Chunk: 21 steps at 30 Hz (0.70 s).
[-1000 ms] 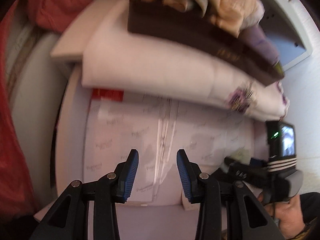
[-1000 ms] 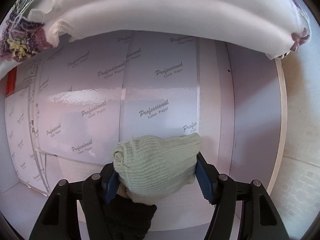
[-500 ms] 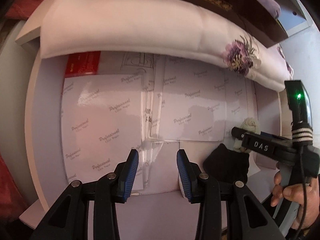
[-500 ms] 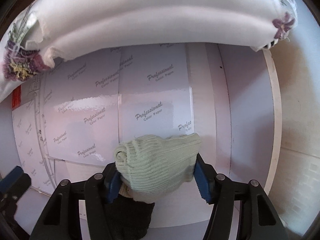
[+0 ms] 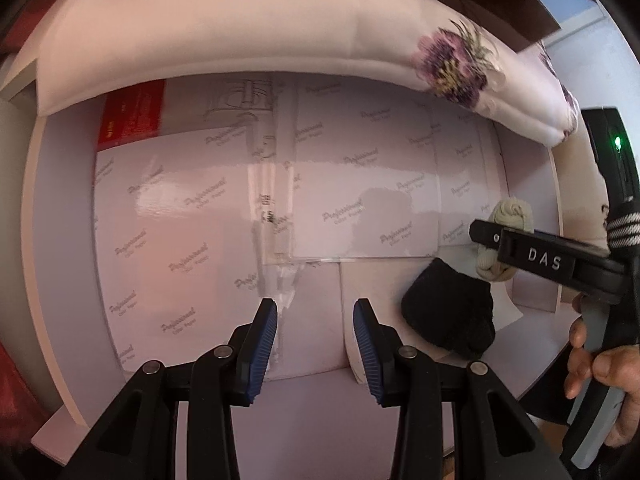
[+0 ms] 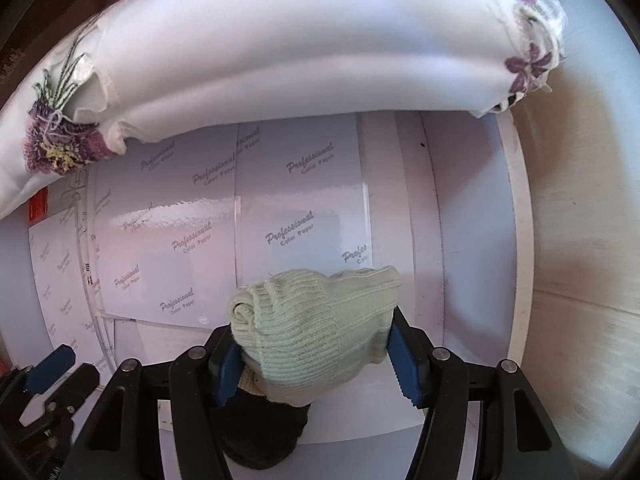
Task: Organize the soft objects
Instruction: 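Move the open left tool back into the drawer toward the black sock, then grasp the black sock with the left tool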
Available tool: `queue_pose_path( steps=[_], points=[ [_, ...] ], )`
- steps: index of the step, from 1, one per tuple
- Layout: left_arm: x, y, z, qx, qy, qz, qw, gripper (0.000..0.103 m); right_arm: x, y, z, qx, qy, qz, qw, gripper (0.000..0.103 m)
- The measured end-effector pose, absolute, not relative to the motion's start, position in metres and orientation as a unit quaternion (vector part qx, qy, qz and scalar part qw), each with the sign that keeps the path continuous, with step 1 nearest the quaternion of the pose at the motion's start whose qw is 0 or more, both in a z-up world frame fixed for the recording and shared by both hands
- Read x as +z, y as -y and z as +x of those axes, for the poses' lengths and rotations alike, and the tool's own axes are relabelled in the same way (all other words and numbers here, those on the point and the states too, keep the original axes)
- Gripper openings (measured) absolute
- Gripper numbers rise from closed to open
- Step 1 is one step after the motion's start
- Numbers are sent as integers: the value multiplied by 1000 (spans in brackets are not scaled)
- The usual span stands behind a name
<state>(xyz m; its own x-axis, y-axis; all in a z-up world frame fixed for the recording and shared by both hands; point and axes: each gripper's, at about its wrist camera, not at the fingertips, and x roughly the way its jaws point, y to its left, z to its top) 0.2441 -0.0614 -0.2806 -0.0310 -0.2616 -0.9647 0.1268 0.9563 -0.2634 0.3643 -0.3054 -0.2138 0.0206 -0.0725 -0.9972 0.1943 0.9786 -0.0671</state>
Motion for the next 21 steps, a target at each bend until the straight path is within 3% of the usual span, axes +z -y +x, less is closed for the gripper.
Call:
queue_pose_path(
  steps=[6, 10, 18, 21],
  points=[
    [-282, 80, 241, -172, -701, -42, 690, 40, -196, 299, 363, -97, -687, 44, 719, 63],
    [-280, 92, 238, -197, -696, -48, 688, 51, -183, 295, 364, -98, -679, 40, 726, 63],
    [-276, 114, 239, -231, -695, -56, 679, 55, -133, 293, 365, -94, -650, 47, 753, 63],
    [-273, 126, 237, -243, -693, -50, 677, 65, -109, 293, 365, -82, -632, 45, 769, 63]
  ],
)
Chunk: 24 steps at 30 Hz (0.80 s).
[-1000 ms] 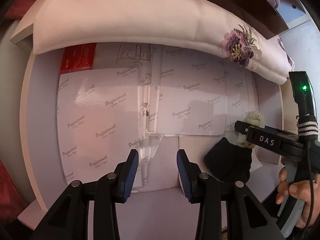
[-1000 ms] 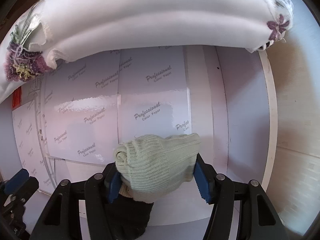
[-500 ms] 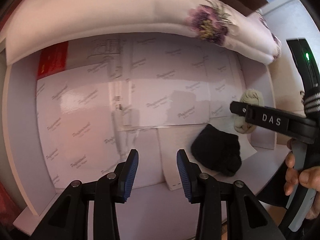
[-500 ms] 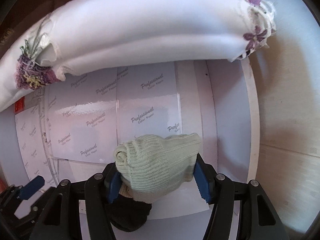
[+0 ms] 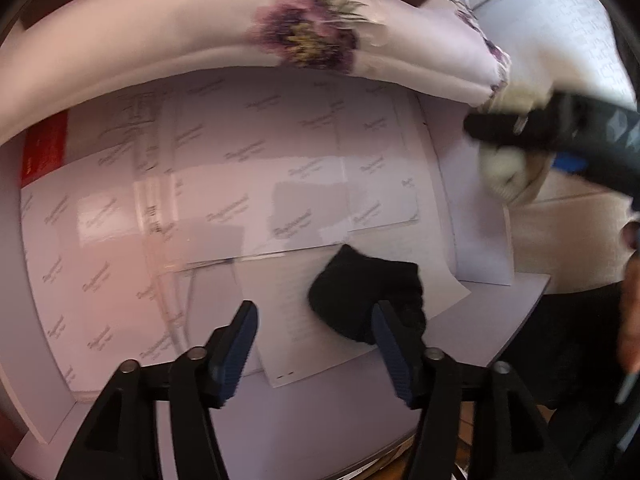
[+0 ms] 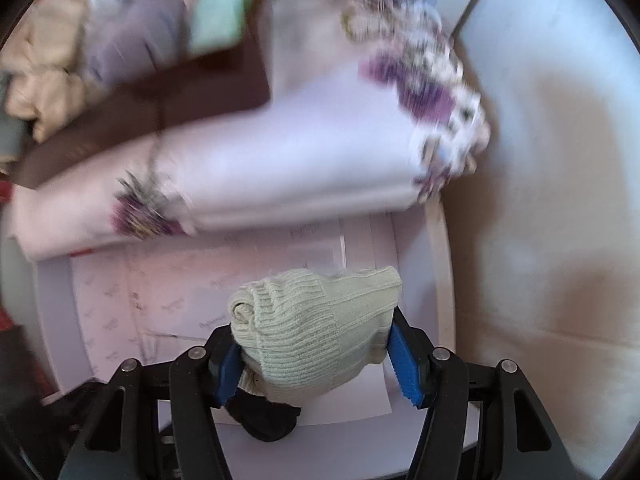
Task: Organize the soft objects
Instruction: 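Grasp the black sock with the left tool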
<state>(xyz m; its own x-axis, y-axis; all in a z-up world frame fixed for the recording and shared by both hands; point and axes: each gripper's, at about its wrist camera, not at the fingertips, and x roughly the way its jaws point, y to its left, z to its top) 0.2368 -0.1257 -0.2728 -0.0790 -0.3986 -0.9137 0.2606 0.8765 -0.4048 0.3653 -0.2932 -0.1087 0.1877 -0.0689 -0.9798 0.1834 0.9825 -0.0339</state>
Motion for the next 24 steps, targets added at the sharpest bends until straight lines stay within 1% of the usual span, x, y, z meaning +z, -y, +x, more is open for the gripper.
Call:
queue_pose_path(
  steps=[2, 5, 9, 12, 14, 15, 18, 24],
  points=[
    [-273, 136, 236, -253, -692, -46, 674, 70, -92, 295, 367, -76, -618, 42, 781, 63],
    [-276, 154, 237, -256, -694, -28, 672, 75, -68, 297, 371, -61, -598, 42, 798, 63],
    [-280, 169, 233, -256, -703, -10, 663, 75, -46, 303, 373, -50, -576, 43, 815, 63],
    [-286, 179, 233, -249, -711, -2, 658, 75, -46, 315, 369, -49, -566, 69, 820, 63],
    [-290, 183, 233, -248, -718, -2, 650, 80, -47, 327, 367, -50, -567, 94, 817, 63],
    [-291, 185, 232, -250, -720, -4, 647, 81, -52, 326, 368, -49, -568, 109, 814, 63],
    [-291, 193, 234, -251, -721, -4, 646, 81, -53, 327, 375, -42, -558, 136, 817, 63],
    [-300, 219, 243, -231, -739, 34, 632, 81, -47, 324, 378, -22, -538, 169, 826, 63]
  ],
)
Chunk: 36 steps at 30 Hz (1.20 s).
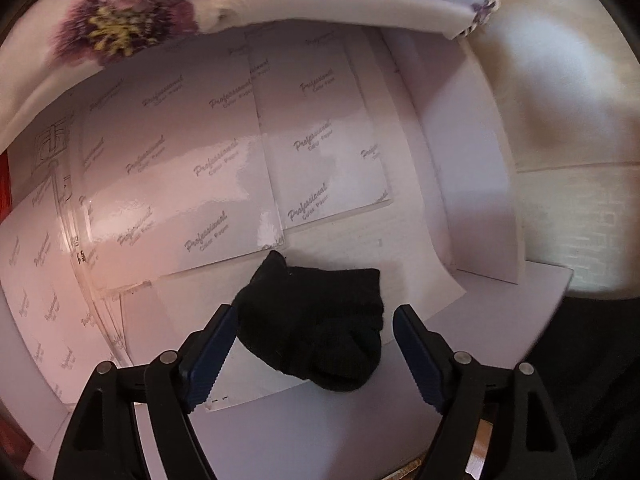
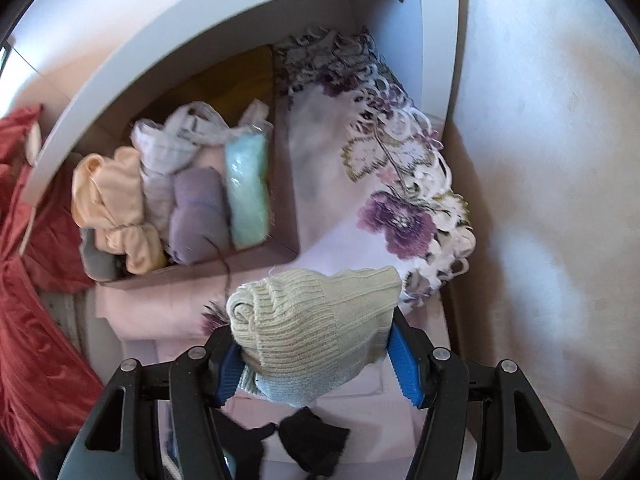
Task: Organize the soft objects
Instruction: 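Grasp the black sock with the left tool, then lift the black sock with the left tool while the right tool carries the green sock toward the tray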
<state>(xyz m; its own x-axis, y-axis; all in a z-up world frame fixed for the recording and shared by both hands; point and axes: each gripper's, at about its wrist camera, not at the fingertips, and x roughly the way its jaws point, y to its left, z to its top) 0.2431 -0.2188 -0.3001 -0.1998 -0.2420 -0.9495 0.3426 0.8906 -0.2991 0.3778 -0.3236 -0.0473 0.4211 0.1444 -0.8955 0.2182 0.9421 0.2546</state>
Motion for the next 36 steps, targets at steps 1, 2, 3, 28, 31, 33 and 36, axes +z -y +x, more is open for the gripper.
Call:
queue_pose_path(
  steps=[1, 2, 3, 28, 31, 33, 36],
  points=[
    [-304, 223, 245, -225, -744, 41, 628, 81, -46, 323, 378, -21, -536, 173, 826, 63],
    [-306, 227, 245, -222, -747, 45, 625, 81, -45, 323, 378, -20, -534, 175, 827, 63],
    [-309, 230, 246, -218, -750, 51, 622, 81, -44, 323, 380, -19, -533, 179, 827, 63],
    [-302, 172, 254, -145, -716, 51, 681, 35, -57, 304, 385, -18, -537, 154, 829, 63],
    [-308, 150, 256, -116, -706, 65, 695, 35, -56, 301, 386, -16, -534, 150, 832, 63],
    [-311, 143, 253, -118, -698, 55, 704, 35, -54, 298, 385, -13, -532, 150, 833, 63],
    [-311, 146, 241, -125, -682, 88, 715, 38, -53, 294, 384, -6, -529, 147, 836, 63]
  ],
)
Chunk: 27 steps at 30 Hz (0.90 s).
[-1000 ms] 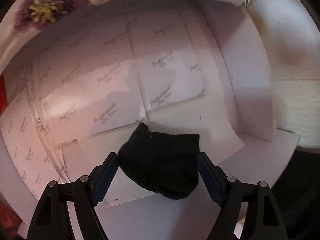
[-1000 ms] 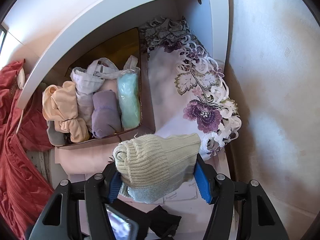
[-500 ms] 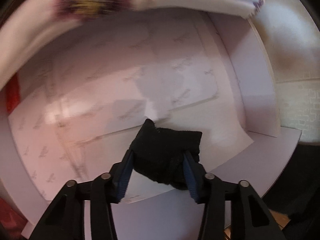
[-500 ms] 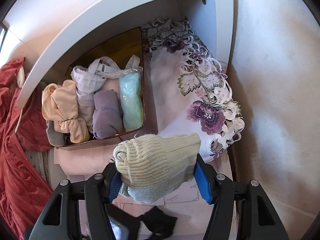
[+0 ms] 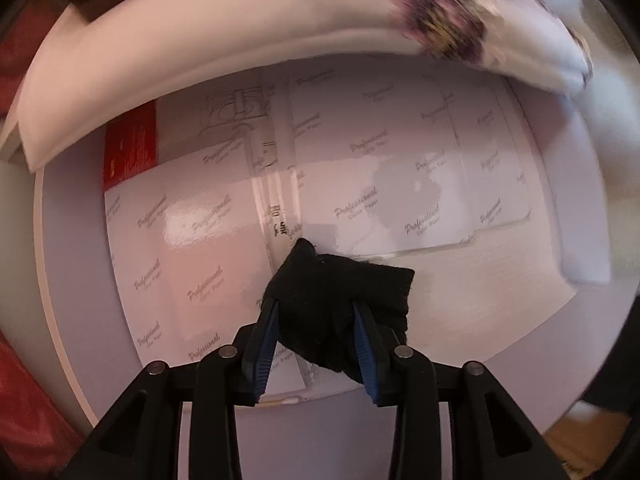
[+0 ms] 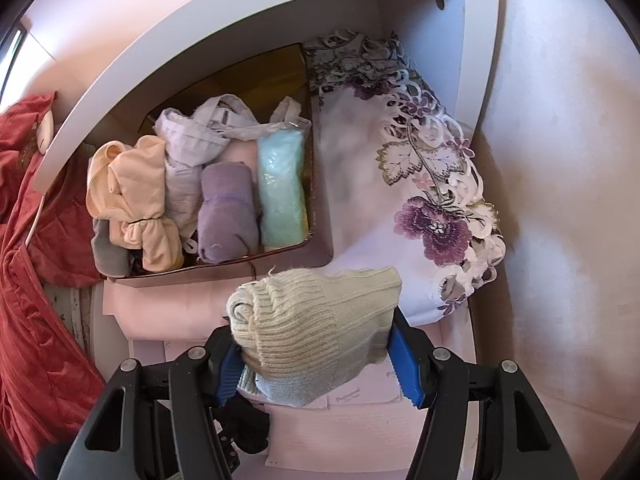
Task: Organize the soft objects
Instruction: 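Lift the black sock with the left tool while the right tool carries the green sock toward the tray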
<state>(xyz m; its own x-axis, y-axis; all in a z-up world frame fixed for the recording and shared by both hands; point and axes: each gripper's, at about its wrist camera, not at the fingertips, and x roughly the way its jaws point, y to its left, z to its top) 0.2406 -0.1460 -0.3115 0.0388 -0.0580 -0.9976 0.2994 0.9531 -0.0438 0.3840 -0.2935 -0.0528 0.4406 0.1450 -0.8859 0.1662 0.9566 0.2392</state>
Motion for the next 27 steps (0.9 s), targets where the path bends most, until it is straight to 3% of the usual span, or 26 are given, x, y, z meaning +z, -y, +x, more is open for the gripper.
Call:
queue_pose_path(
  steps=[4, 18, 27],
  points=[
    [-315, 168, 232, -122, -676, 102, 720, 41, -48, 289, 383, 8, -520, 147, 842, 63],
    [-304, 136, 238, -117, -681, 74, 719, 41, -18, 259, 379, 58, -484, 113, 866, 63],
    [-301, 126, 241, -114, -683, 59, 719, 41, -4, 214, 428, 76, -486, 56, 869, 63]
  ],
)
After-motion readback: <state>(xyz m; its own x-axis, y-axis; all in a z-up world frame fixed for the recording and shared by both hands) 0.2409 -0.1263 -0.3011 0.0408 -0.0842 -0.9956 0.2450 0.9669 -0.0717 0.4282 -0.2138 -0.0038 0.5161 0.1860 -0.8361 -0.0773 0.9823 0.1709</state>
